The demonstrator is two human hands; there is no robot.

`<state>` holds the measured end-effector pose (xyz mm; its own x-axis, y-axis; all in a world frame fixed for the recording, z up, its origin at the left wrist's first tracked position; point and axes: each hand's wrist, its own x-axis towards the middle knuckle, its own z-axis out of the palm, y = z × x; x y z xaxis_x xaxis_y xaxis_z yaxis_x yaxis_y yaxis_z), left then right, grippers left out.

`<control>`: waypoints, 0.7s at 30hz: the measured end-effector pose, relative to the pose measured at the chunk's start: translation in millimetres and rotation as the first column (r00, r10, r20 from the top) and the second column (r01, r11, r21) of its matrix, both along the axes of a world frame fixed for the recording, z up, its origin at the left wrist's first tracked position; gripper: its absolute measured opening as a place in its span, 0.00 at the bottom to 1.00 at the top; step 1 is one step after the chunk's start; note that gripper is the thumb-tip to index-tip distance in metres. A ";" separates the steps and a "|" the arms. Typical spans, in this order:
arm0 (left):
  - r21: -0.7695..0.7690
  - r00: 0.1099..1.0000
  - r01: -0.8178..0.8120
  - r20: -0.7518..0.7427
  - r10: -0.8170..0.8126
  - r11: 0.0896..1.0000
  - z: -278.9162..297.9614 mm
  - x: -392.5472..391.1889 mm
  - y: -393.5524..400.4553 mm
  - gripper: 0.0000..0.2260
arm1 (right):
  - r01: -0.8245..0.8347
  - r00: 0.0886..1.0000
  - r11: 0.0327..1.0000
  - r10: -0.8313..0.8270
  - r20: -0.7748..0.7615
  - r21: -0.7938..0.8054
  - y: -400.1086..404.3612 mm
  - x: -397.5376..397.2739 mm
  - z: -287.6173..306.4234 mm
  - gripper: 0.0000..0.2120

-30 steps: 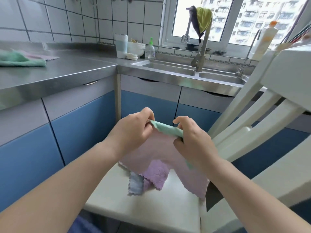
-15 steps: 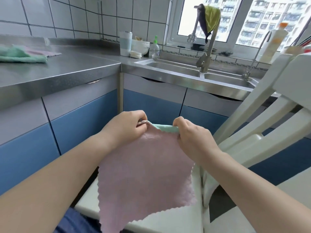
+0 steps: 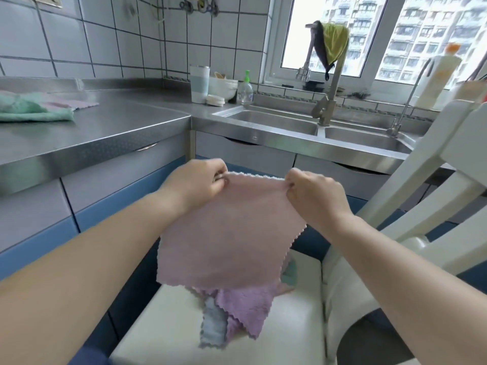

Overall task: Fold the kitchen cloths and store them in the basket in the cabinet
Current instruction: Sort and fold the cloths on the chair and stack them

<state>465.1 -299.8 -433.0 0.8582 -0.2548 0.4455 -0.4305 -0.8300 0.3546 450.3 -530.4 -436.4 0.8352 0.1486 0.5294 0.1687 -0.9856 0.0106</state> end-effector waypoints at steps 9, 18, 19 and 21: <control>-0.054 0.989 -0.147 0.013 0.148 0.988 -34.2 -34.1 51.8 0.05 | 0.018 0.999 0.937 -0.005 -0.038 0.349 -10.0 -33.2 -41.0 0.10; -0.269 0.895 -0.215 -0.440 0.079 0.939 -153.3 -107.8 76.6 0.07 | 0.083 0.964 0.752 0.105 -0.244 0.654 -12.1 -109.2 -156.5 0.05; -0.288 0.872 -0.234 -0.484 0.070 0.929 -164.7 -113.0 77.1 0.07 | 0.118 0.952 0.739 0.106 -0.287 0.664 -11.7 -115.2 -166.6 0.05; -0.305 0.825 -0.288 -0.561 0.073 0.908 -189.3 -124.2 80.2 0.07 | 0.178 0.928 0.728 0.099 -0.359 0.663 -9.6 -128.9 -187.3 0.05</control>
